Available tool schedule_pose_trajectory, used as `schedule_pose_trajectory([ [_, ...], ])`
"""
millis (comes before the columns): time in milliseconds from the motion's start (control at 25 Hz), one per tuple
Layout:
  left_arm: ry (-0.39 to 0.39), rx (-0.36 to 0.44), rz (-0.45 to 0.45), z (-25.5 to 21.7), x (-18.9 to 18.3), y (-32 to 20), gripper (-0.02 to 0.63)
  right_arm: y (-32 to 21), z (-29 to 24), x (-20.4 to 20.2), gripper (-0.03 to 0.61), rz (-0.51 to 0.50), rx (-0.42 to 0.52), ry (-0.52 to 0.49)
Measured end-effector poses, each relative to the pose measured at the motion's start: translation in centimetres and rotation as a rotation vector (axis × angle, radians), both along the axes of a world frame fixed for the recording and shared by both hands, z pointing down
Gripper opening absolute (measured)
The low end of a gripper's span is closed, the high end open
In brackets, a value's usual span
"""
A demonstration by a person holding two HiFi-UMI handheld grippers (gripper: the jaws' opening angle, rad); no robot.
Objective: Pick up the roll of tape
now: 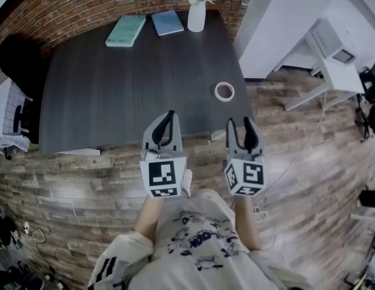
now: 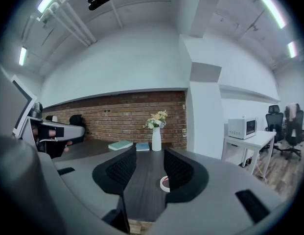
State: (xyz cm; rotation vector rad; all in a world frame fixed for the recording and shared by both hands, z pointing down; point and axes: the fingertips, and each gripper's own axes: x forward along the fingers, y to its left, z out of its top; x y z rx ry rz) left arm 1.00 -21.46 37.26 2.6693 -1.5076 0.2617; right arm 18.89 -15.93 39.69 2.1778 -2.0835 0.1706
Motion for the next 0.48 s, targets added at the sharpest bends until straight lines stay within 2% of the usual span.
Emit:
schedule_pose_trajectory([
  [480,-0.027,-0.090,0.015,3.7,1.9,-5.8,0.003,-6.3,3.9,1.4,0.158,-0.012,-0.108,-0.007],
])
